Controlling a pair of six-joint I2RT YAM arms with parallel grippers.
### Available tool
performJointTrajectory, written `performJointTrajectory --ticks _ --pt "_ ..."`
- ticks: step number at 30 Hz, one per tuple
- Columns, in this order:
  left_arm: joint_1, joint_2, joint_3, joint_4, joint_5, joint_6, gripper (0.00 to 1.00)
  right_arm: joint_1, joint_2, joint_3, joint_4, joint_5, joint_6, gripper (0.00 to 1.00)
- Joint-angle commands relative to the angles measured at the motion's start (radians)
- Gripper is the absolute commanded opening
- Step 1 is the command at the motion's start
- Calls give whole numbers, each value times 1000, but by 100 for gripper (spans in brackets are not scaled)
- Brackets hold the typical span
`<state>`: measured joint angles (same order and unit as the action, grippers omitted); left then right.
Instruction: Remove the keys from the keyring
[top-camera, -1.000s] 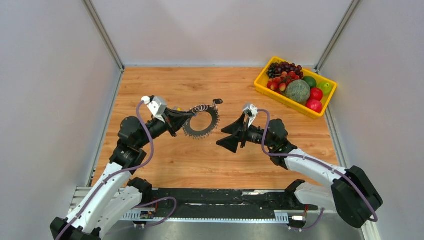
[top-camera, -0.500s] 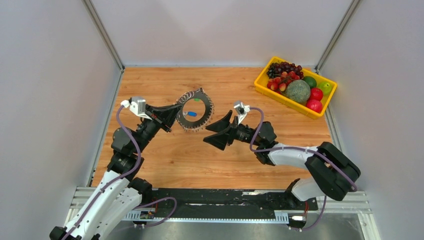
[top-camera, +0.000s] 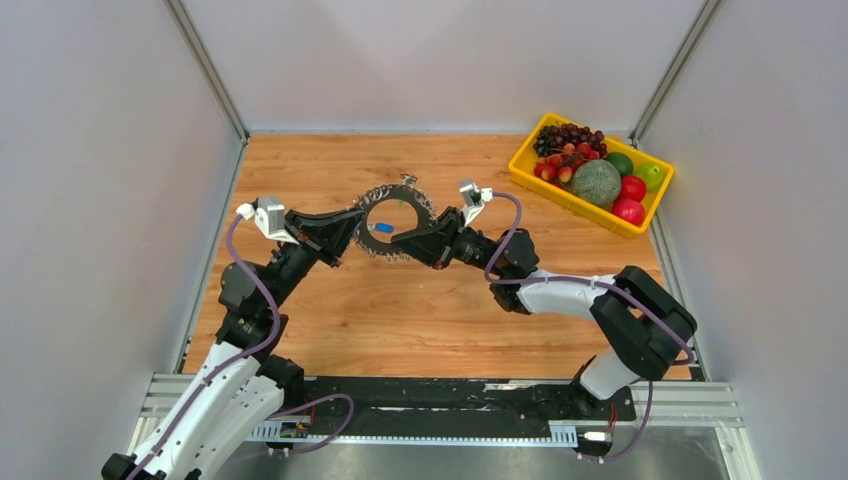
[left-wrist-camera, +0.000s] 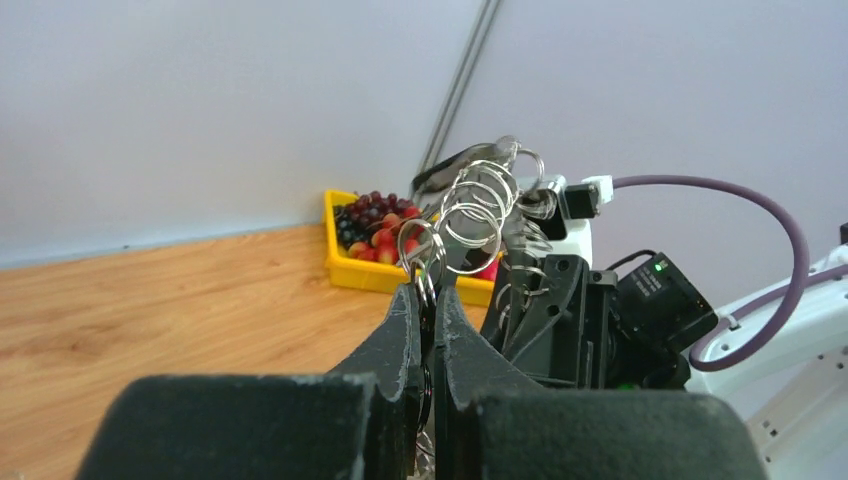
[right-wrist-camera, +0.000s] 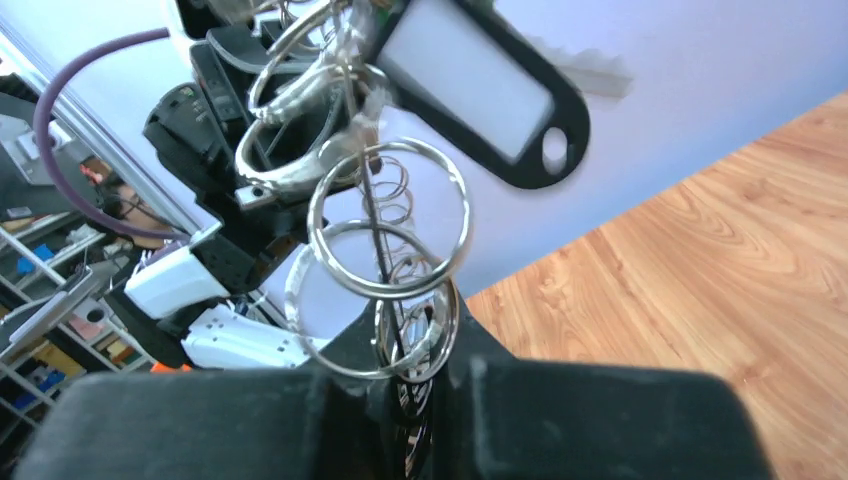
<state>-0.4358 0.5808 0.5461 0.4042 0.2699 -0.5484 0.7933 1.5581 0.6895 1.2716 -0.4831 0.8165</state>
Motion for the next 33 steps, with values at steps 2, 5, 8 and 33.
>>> performJointTrajectory --ticks 2,5,8,33 --pt "6 8 -13 104 86 21 21 3 -84 7 38 57 -55 0" --pt "7 5 -7 67 57 100 76 -1 -175 -11 -139 75 -140 0" --pt "6 -1 26 -23 0 184 97 -1 -252 53 -512 21 -296 0" --pt "7 21 16 -209 -292 532 100 -44 -427 367 -1689 -49 -418 0"
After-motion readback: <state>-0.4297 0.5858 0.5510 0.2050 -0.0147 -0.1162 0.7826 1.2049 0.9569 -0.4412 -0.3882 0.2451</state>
